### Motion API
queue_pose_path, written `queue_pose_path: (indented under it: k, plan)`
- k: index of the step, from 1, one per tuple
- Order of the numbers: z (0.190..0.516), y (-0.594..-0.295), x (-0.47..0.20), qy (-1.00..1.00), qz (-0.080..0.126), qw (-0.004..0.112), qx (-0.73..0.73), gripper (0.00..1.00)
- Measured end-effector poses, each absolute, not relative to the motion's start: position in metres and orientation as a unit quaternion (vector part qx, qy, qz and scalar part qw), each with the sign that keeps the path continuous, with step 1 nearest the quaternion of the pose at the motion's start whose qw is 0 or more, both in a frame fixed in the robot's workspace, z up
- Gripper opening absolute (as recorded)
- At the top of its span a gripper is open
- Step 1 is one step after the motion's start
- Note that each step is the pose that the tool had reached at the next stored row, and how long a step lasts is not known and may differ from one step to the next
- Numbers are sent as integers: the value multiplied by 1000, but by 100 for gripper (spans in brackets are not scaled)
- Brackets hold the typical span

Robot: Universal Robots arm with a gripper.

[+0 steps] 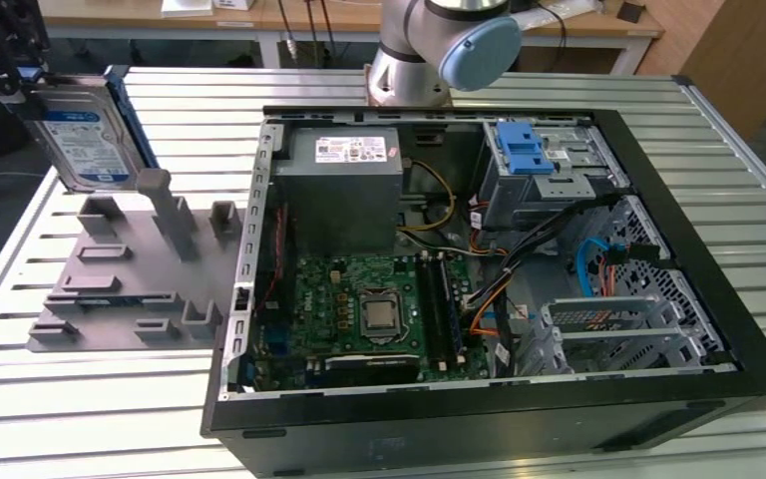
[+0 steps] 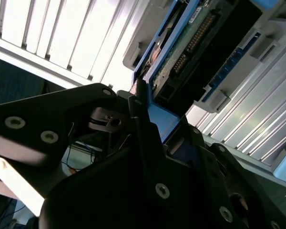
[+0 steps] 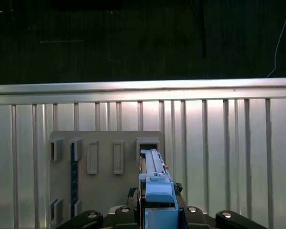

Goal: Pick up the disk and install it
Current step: 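Pick up the disk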

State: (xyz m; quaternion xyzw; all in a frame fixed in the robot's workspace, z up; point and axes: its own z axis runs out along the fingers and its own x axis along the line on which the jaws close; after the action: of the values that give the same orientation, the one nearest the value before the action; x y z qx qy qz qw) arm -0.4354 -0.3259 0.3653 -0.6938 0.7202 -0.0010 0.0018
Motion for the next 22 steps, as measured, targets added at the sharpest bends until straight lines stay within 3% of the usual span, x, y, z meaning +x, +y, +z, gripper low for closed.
queue_pose_path:
  k: [22]
  plan:
    - [403,-326,-436,720,-2,8,-694,36]
